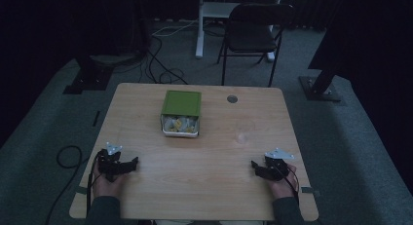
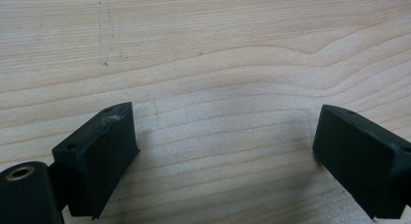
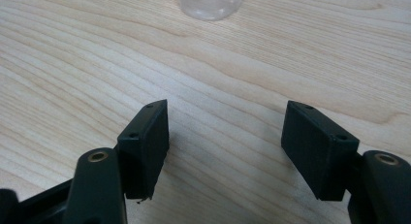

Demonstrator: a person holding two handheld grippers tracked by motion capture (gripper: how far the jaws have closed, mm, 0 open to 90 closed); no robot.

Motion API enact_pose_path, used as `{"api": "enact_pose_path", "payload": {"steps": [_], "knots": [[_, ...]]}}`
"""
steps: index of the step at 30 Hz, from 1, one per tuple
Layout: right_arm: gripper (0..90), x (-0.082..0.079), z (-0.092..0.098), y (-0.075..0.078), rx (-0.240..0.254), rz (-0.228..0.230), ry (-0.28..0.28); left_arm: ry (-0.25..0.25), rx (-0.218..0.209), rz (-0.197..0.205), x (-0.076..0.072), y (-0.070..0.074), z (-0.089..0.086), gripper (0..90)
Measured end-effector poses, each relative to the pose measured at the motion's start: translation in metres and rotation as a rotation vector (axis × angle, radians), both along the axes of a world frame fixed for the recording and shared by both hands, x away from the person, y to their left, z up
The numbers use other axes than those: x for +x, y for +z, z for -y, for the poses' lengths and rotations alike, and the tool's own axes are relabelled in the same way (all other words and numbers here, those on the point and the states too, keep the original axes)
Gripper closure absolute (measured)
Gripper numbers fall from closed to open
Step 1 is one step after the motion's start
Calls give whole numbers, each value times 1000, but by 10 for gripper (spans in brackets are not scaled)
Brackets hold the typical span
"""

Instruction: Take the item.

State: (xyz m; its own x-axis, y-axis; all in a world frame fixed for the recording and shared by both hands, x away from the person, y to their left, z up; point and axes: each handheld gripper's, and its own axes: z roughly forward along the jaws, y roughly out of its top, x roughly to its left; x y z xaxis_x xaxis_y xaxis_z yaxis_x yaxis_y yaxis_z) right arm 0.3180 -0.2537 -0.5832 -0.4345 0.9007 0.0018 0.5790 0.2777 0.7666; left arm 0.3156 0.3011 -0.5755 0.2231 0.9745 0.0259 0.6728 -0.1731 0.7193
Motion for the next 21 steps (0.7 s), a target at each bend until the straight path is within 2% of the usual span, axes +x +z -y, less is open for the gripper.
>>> {"api": "enact_pose_path", "payload": {"steps": [10,13,15,17,20,21], "knots": [[336,0,-1,0,-1,1,1,0,-1,1,-1,0,0,97],[335,0,-1,0,-1,1,2,6,-4,14,-3,0,-1,157],[335,0,-1,0,-1,1,2,9,-4,14,-3,0,-1,160],[335,0,-1,0,-1,1,2,15,-4,8,-4,1,0,174],[335,0,-1,0,-1,1,2,13,-1,-2,-5,4,2,249],[335,0,-1,0,-1,1,1,1,-1,-6,-5,4,3,249]]}}
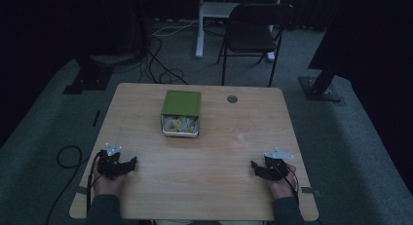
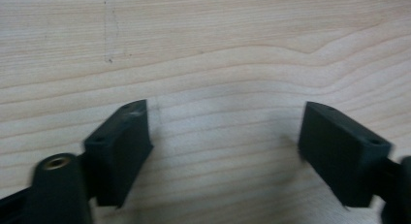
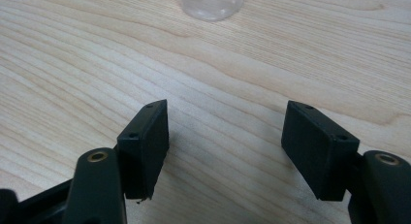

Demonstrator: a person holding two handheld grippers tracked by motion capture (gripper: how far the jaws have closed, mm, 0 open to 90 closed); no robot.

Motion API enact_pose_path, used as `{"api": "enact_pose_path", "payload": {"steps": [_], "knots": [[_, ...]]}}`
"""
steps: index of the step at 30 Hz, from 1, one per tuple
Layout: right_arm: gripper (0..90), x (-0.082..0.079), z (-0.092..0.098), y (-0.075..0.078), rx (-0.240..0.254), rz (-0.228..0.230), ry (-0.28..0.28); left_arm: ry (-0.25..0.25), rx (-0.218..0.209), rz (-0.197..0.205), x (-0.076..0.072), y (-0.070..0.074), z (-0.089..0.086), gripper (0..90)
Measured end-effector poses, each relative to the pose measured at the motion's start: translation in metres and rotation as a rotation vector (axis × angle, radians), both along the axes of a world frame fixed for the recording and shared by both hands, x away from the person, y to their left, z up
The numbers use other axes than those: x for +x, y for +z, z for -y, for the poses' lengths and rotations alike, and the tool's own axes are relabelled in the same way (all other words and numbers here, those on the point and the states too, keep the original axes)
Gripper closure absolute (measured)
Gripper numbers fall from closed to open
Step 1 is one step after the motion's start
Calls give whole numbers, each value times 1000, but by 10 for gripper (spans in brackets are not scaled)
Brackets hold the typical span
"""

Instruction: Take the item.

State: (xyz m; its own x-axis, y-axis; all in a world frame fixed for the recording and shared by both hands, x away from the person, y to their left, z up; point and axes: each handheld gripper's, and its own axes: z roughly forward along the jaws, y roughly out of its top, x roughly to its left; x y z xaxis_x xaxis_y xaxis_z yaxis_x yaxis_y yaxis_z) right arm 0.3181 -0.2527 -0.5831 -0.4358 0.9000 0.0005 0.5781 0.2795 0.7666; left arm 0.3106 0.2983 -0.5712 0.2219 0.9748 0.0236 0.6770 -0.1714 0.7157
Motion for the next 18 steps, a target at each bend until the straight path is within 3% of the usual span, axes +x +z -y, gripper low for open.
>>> {"api": "enact_pose_path", "payload": {"steps": [5,8,9,12,14,18], "knots": [[335,0,-2,0,1,0,5,-8,2,-7,0,2,2,304],[336,0,-2,0,0,0,5,-29,-24,-30,0,5,6,336],[336,0,-2,0,1,0,5,-41,-39,-26,0,6,9,347],[336,0,-2,0,1,0,5,-57,-34,-26,0,8,12,357],[335,0,-2,0,1,0,5,-110,-31,-13,-2,14,23,367],[336,0,-2,0,1,0,5,-127,-32,-4,-3,16,27,379]]}}
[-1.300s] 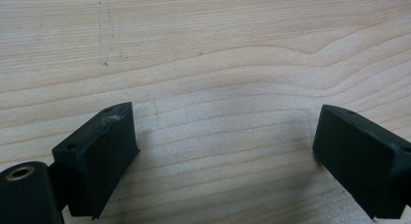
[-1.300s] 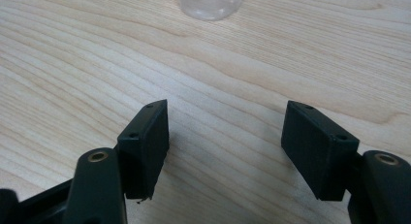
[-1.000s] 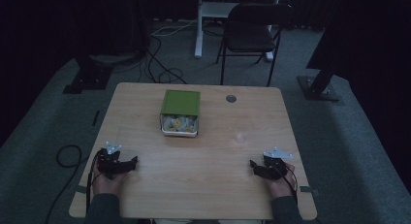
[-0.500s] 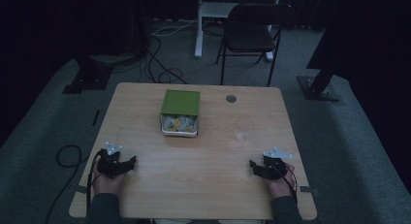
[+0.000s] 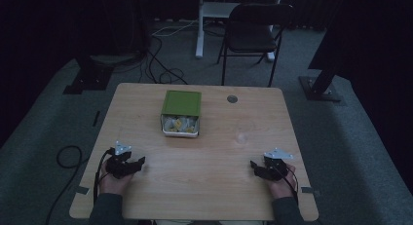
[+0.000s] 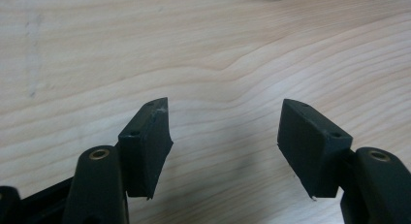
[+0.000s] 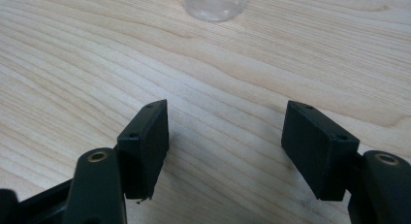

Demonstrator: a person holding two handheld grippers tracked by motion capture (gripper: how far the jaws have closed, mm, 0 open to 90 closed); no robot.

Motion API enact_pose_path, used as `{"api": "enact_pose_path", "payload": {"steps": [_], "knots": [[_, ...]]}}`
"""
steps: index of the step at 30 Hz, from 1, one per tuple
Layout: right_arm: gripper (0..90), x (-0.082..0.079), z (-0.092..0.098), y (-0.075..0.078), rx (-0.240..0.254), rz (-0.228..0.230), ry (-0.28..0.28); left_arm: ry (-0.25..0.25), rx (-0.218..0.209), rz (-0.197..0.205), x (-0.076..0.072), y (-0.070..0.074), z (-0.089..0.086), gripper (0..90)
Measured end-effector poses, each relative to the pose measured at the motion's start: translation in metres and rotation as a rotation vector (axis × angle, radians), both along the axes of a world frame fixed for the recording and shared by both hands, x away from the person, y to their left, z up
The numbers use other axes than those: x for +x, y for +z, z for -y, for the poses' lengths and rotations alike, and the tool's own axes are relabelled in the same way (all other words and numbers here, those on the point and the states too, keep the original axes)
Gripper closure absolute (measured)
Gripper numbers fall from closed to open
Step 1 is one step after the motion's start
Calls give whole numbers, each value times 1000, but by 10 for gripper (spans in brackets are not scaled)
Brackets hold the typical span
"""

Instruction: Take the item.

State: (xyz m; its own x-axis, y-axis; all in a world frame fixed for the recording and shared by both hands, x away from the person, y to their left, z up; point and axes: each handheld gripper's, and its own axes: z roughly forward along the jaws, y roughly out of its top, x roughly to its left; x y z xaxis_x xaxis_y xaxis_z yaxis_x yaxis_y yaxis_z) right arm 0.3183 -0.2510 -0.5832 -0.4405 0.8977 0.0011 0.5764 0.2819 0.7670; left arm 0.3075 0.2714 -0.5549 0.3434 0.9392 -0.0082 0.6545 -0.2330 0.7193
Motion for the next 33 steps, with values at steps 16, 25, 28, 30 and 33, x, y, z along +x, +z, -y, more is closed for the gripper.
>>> {"api": "enact_pose_path", "payload": {"steps": [16,25,28,30,33], "knots": [[336,0,0,0,0,0,-3,-125,-4,49,4,17,29,375],[336,0,0,0,0,1,-4,-168,-13,60,12,25,44,372],[335,0,0,0,0,1,-5,-184,-18,67,14,28,48,373],[335,0,-1,0,0,0,-6,-192,-21,75,15,30,52,374],[335,0,-1,0,0,0,-7,-206,-20,88,17,33,56,375]]}}
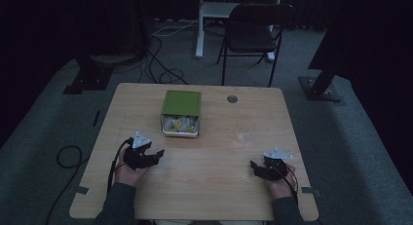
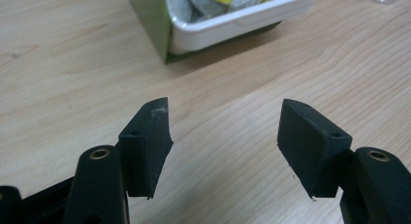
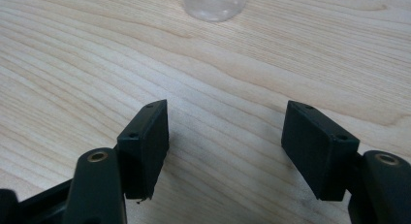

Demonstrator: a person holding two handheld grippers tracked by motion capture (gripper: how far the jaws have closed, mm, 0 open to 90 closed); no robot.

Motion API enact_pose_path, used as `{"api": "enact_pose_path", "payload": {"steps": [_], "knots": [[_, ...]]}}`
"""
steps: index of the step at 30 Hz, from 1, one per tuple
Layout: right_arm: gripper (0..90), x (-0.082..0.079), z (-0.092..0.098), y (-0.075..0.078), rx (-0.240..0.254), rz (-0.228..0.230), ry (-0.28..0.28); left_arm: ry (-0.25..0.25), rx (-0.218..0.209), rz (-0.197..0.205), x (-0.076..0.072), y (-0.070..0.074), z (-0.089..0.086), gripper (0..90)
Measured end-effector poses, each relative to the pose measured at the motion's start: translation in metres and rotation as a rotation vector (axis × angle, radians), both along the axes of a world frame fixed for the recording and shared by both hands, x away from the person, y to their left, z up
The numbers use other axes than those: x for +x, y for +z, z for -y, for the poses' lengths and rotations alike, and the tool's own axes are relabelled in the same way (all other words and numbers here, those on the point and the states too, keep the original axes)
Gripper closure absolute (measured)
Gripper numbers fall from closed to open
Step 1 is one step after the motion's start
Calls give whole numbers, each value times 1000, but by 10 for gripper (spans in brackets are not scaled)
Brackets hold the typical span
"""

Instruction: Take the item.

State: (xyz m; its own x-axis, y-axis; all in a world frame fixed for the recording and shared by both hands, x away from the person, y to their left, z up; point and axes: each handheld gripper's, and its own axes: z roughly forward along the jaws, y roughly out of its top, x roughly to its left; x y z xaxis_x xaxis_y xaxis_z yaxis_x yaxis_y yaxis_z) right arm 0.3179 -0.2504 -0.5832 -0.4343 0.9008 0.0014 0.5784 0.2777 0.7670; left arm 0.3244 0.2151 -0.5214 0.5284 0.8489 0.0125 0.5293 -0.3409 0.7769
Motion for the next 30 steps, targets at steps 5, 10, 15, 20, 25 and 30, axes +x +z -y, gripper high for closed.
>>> {"api": "enact_pose_path", "payload": {"steps": [5,10,15,20,25,30], "knots": [[336,0,0,0,0,0,0,-25,-2,11,4,4,9,380],[335,0,0,0,0,0,0,-47,-6,20,9,8,17,383],[335,0,0,0,0,0,0,-58,-1,29,12,11,23,382],[335,0,0,0,0,-1,0,-75,-11,33,18,13,29,382],[335,0,0,0,-1,0,2,-92,-11,31,24,15,34,379],[335,1,0,0,-2,1,3,-102,-8,32,29,15,40,373]]}}
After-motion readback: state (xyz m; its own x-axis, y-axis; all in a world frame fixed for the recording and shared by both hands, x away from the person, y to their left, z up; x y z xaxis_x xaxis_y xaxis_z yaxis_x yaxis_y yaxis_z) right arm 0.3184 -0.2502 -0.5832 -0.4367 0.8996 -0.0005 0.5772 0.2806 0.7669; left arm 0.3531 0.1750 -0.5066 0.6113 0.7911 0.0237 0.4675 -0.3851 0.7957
